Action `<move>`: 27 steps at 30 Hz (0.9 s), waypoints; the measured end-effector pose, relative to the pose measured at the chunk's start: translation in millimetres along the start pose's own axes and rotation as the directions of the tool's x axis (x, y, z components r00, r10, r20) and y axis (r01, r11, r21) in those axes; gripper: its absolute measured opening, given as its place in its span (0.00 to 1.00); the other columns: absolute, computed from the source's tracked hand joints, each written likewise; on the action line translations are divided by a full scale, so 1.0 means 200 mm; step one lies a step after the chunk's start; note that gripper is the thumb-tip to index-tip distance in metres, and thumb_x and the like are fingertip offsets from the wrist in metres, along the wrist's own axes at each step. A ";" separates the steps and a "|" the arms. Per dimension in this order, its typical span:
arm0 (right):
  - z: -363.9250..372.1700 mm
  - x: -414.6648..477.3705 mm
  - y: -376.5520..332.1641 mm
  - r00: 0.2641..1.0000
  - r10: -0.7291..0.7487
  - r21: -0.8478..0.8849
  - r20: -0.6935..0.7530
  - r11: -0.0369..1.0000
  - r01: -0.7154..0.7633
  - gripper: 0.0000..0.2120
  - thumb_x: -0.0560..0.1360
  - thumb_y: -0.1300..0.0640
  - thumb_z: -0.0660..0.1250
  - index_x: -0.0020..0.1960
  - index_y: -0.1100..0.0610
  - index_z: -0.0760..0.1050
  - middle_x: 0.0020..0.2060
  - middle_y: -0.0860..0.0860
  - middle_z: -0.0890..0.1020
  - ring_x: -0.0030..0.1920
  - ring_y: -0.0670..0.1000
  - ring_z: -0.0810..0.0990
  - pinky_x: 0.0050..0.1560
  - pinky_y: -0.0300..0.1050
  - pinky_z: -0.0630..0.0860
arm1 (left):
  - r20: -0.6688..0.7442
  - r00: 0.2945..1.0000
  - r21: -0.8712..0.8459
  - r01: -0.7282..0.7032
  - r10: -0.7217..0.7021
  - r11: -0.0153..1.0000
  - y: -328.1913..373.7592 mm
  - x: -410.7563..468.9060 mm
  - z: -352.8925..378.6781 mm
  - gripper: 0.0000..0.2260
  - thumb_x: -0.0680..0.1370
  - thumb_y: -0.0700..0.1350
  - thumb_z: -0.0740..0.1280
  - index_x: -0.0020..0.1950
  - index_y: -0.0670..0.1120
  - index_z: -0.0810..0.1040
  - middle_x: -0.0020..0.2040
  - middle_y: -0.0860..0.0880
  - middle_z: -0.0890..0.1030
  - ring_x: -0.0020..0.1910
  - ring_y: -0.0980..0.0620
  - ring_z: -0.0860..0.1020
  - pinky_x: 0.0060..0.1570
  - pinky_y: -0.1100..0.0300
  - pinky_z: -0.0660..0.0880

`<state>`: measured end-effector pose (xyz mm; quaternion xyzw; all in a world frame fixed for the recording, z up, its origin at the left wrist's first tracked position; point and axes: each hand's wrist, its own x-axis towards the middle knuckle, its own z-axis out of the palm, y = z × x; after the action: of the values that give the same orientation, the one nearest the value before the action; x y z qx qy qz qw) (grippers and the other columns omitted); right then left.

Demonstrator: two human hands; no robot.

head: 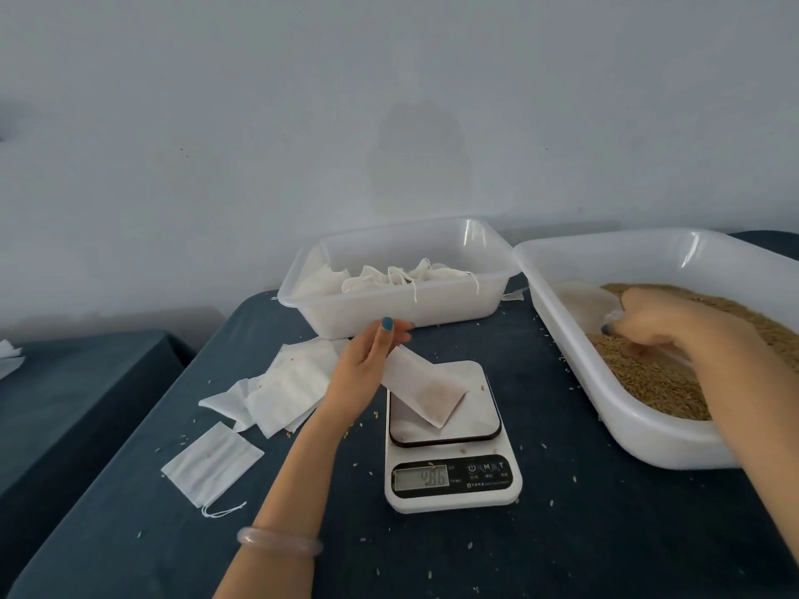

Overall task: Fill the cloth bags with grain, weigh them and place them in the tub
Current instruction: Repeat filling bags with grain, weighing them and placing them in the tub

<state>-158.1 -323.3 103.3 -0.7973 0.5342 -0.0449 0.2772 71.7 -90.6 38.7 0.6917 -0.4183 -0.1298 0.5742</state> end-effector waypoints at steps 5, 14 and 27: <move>0.00 0.01 0.00 1.000 -0.012 -0.050 0.004 0.999 0.012 0.15 0.80 0.64 0.62 0.65 0.68 0.69 0.45 0.64 0.75 0.41 0.58 0.75 0.31 0.46 0.73 | -0.070 0.998 0.022 0.012 -0.010 1.000 -0.02 0.01 -0.02 0.15 0.84 0.55 0.54 0.57 0.54 0.80 0.52 0.65 0.82 0.52 0.67 0.78 0.50 0.74 0.72; 0.01 0.03 0.00 0.999 -0.017 -0.132 0.041 0.991 0.023 0.16 0.81 0.65 0.61 0.67 0.67 0.67 0.45 0.63 0.78 0.40 0.58 0.79 0.32 0.46 0.77 | -0.328 0.945 -0.023 -0.004 -0.004 1.000 -0.04 0.04 -0.08 0.11 0.85 0.49 0.56 0.51 0.54 0.79 0.49 0.59 0.83 0.46 0.64 0.80 0.51 0.60 0.75; 0.04 -0.05 -0.15 0.873 -0.378 -0.373 -0.308 0.892 0.255 0.08 0.80 0.53 0.61 0.50 0.56 0.76 0.44 0.54 0.80 0.46 0.58 0.78 0.48 0.50 0.77 | -0.344 0.939 0.122 0.048 -0.003 0.991 -0.06 0.05 -0.10 0.04 0.80 0.50 0.64 0.51 0.55 0.79 0.46 0.60 0.82 0.46 0.66 0.77 0.36 0.78 0.68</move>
<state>-134.8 -303.2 113.0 -0.8858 0.4372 -0.1534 0.0259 96.9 -84.2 37.0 0.7446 -0.3103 0.0123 0.5909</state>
